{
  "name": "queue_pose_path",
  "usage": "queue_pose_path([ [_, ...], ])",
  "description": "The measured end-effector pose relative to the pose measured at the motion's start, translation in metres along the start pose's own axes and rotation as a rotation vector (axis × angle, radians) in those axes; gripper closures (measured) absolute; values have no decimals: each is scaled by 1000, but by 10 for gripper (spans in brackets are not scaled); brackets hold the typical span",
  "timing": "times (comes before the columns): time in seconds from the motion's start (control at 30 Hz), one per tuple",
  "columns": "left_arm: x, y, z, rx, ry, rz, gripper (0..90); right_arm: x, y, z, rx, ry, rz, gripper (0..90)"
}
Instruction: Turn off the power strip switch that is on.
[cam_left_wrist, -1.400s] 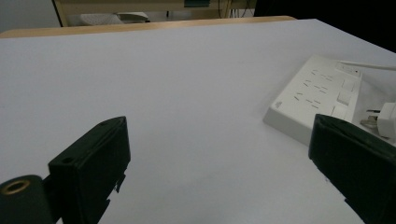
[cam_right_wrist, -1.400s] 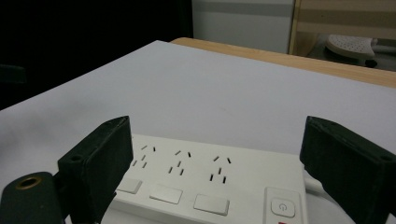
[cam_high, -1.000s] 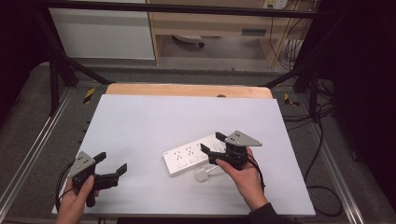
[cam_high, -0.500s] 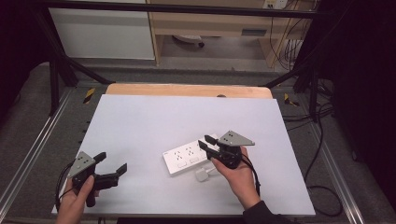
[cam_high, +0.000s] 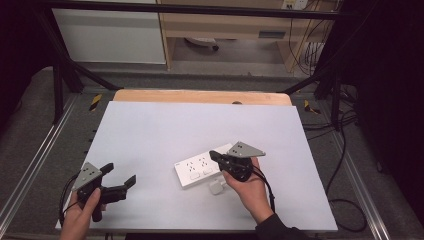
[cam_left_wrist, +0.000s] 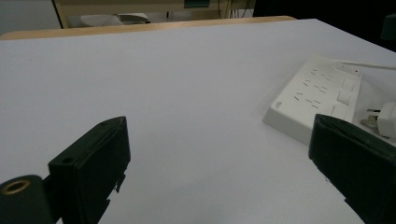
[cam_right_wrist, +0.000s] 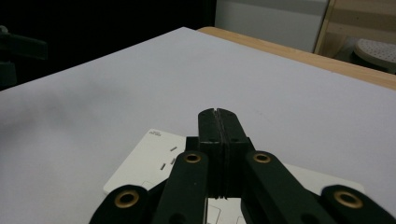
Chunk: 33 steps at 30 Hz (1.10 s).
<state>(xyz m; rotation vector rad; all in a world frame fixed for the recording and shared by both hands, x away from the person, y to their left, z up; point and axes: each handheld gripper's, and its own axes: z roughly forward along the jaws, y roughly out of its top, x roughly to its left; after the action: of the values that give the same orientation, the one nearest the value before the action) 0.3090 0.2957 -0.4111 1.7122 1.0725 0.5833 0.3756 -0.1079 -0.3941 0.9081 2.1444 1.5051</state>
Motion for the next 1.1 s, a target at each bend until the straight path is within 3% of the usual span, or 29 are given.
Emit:
queue_pose_path([
  [0.43, 0, 0, 0, 0, 1, 2, 52, 2, -8, 10, 62, 12, -8, 900],
  [1.1, 0, 0, 0, 1, 1, 4, 52, 6, -21, 20, 115, 31, -4, 900],
])
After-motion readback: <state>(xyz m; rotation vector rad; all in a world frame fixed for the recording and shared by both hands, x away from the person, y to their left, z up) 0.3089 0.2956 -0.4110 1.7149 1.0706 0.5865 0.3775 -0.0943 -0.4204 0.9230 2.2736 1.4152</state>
